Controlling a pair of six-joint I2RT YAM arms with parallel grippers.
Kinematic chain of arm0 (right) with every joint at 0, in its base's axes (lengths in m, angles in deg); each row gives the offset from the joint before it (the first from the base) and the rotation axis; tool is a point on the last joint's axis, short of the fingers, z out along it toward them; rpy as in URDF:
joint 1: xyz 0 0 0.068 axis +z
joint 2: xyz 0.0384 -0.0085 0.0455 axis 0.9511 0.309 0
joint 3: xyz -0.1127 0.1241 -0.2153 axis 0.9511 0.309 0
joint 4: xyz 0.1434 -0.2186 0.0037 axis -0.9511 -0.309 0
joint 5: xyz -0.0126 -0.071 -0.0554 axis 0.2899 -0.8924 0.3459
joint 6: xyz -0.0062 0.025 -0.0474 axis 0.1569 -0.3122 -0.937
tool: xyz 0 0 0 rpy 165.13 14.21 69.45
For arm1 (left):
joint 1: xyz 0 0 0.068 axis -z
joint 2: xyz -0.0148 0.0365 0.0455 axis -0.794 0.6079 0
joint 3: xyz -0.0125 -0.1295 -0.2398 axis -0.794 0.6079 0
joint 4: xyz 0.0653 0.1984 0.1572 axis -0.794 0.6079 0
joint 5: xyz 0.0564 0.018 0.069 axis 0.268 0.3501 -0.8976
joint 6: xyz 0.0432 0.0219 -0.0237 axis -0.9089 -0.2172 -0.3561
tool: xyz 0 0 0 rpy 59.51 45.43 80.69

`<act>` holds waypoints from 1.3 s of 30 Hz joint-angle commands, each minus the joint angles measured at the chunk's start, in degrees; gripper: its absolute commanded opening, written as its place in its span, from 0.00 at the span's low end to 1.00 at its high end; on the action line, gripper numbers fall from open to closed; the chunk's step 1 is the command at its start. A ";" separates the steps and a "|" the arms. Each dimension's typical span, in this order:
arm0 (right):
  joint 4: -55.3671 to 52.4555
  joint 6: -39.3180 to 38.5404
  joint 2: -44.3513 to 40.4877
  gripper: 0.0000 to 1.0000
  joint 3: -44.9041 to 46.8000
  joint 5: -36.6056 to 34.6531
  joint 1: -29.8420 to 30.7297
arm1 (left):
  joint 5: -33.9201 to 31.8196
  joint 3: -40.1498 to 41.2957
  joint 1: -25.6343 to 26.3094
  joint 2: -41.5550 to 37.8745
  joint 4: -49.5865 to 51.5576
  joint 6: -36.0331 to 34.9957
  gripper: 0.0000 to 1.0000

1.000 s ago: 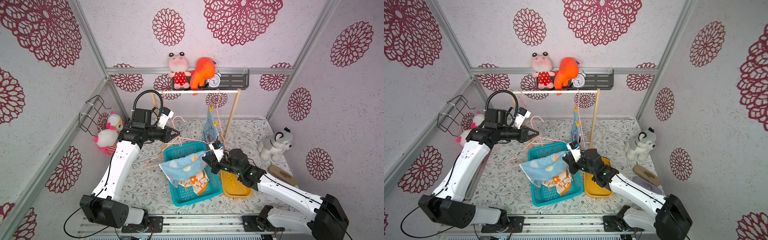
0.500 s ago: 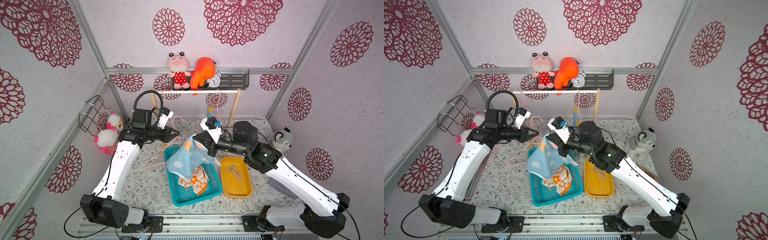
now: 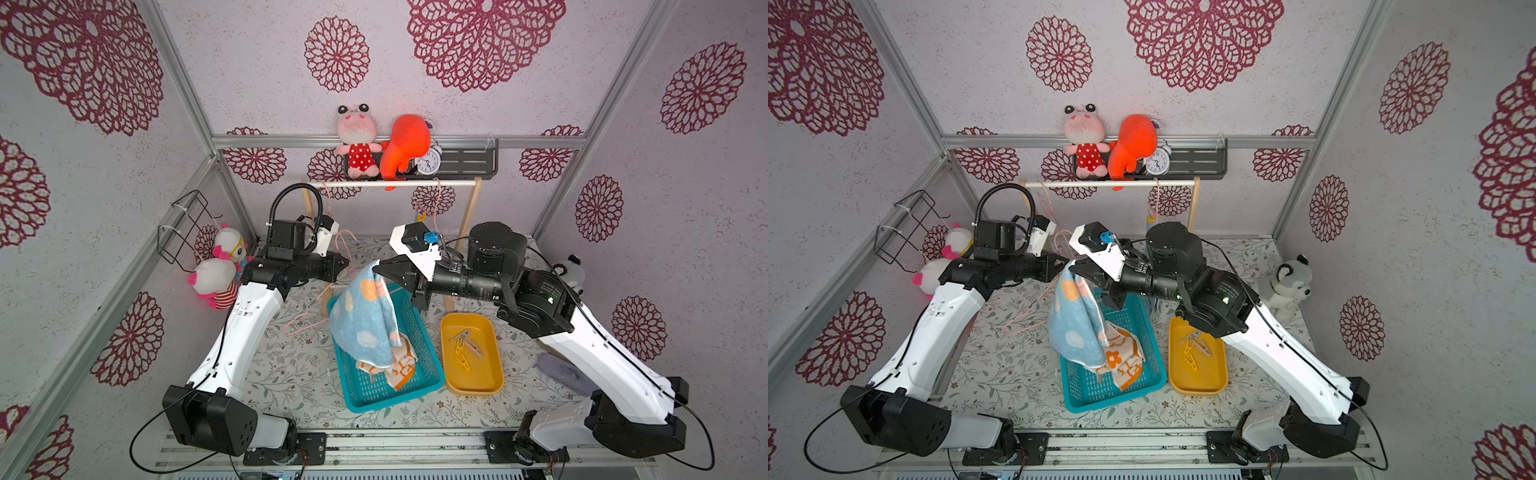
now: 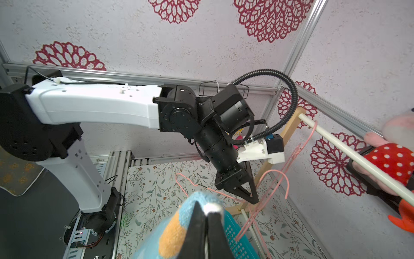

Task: Remove the clothespins securing towels to the hanger
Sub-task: Remove the towel from the hanger, then place the towel in the basket.

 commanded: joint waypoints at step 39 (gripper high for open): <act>31.20 15.90 8.91 0.00 59.19 -7.92 -1.24 | -15.76 -5.87 2.34 -11.73 -2.83 4.25 0.00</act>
